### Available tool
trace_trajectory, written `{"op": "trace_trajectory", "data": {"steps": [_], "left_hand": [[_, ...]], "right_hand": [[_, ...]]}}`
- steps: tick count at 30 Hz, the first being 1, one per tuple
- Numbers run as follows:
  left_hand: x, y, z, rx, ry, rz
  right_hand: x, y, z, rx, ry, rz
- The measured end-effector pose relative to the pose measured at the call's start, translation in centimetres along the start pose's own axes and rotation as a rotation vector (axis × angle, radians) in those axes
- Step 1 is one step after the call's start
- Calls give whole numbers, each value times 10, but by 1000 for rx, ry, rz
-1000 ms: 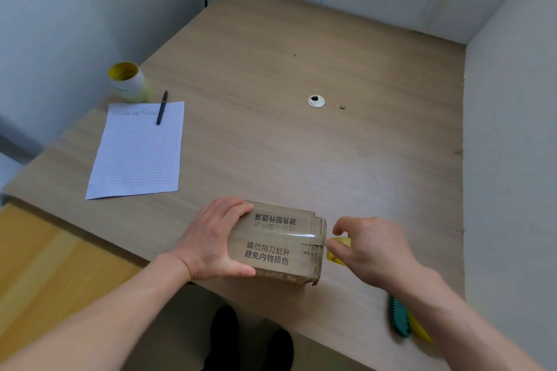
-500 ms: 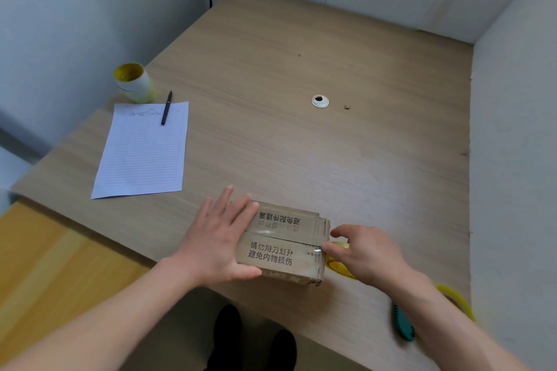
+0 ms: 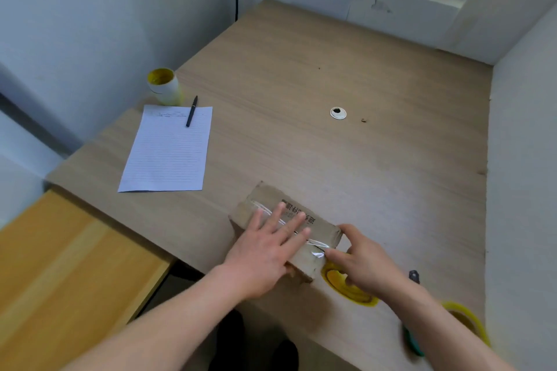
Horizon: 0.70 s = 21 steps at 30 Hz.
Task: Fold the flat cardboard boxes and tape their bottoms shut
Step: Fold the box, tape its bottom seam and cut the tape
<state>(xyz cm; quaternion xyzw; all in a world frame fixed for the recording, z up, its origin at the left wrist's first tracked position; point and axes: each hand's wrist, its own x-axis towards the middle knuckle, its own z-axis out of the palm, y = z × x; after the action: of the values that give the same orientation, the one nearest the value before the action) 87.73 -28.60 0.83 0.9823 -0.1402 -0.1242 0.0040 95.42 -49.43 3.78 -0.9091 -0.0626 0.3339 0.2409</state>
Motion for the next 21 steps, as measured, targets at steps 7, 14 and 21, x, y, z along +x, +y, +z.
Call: {"op": "trace_trajectory", "data": {"steps": [7, 14, 21], "left_hand": [[20, -14, -45, -234, -69, -208], [36, -47, -35, -140, -126, 47], [72, -80, -34, -136, 50, 320]], "right_hand": [[2, -29, 50, 502, 207, 189], [8, -50, 61, 719, 315, 279], [19, -58, 54, 70, 512, -23]]}}
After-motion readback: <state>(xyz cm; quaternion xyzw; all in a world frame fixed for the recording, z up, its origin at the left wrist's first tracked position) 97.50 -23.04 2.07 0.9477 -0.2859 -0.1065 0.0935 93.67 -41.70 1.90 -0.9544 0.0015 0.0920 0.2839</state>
